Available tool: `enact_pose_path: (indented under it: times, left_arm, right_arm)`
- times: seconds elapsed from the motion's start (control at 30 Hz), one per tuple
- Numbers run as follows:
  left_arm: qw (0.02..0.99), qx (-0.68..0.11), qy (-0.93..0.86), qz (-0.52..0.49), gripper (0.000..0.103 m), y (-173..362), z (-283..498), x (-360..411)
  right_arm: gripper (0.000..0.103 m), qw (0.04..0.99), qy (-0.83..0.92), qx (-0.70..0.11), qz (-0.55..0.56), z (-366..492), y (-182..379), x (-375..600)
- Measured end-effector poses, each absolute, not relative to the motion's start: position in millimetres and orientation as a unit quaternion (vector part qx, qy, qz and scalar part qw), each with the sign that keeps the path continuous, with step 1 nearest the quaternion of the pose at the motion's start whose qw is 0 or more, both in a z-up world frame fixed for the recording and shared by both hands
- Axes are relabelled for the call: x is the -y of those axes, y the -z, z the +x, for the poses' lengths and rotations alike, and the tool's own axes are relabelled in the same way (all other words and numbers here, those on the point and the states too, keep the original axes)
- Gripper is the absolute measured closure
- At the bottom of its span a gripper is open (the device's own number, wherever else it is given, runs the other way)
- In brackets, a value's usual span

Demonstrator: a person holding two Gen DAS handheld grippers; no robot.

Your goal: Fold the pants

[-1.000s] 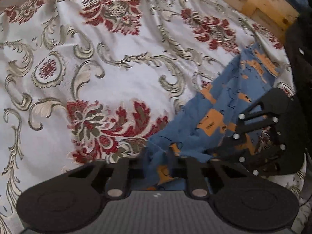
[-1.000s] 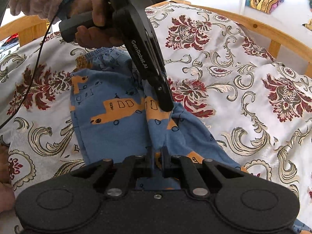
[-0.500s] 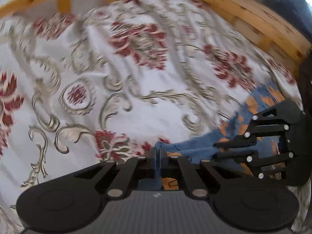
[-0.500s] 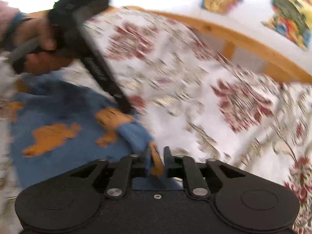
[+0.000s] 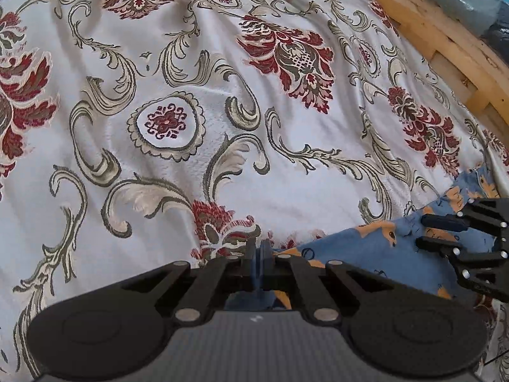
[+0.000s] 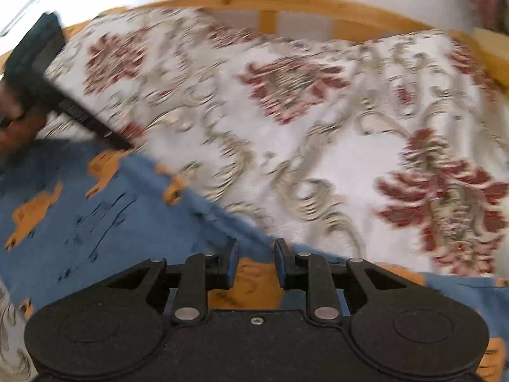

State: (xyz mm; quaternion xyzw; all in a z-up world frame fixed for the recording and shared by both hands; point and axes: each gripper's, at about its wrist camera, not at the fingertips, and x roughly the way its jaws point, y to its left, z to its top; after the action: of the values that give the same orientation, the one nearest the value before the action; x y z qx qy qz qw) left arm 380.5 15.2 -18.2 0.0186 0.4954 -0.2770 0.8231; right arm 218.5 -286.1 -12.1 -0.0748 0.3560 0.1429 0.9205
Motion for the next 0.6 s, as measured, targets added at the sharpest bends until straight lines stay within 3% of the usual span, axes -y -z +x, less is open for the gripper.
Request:
enact_pose_path:
  times: [0.07,0.2,0.27,0.3,0.37,0.43,0.53,0.6]
  left_arm:
    - [0.825,-0.494,0.274,0.015,0.101,17,381,-16]
    - [0.843,-0.473,0.257,0.020,0.100,5,375,-24]
    - [0.849,-0.465,0.253,0.007,0.095,-3,369,-29]
    - [0.852,-0.457,0.255,0.005,0.091,-7,364,-30]
    - [0.857,-0.449,0.253,0.021,0.070,-11,354,-22]
    - [0.860,-0.446,0.245,0.050,0.058,-9,344,-8]
    - [0.865,-0.437,0.234,0.084,0.048,-7,329,12]
    - [0.873,-0.420,0.227,0.100,0.037,-11,315,25]
  right_arm:
    - [0.072,0.926,-0.146,-0.343,-0.063,210,4,288]
    - [0.049,0.916,-0.129,-0.374,-0.064,194,10,289]
    - [0.046,0.916,-0.097,-0.387,-0.042,185,22,300]
    - [0.046,0.921,-0.084,-0.379,-0.036,179,20,305]
    - [0.037,0.931,-0.032,-0.359,-0.050,166,12,311]
    - [0.027,0.939,-0.013,-0.341,-0.031,152,2,322]
    - [0.018,0.942,0.032,-0.333,0.033,119,-5,346]
    - [0.018,0.940,0.093,-0.320,0.076,93,-4,363]
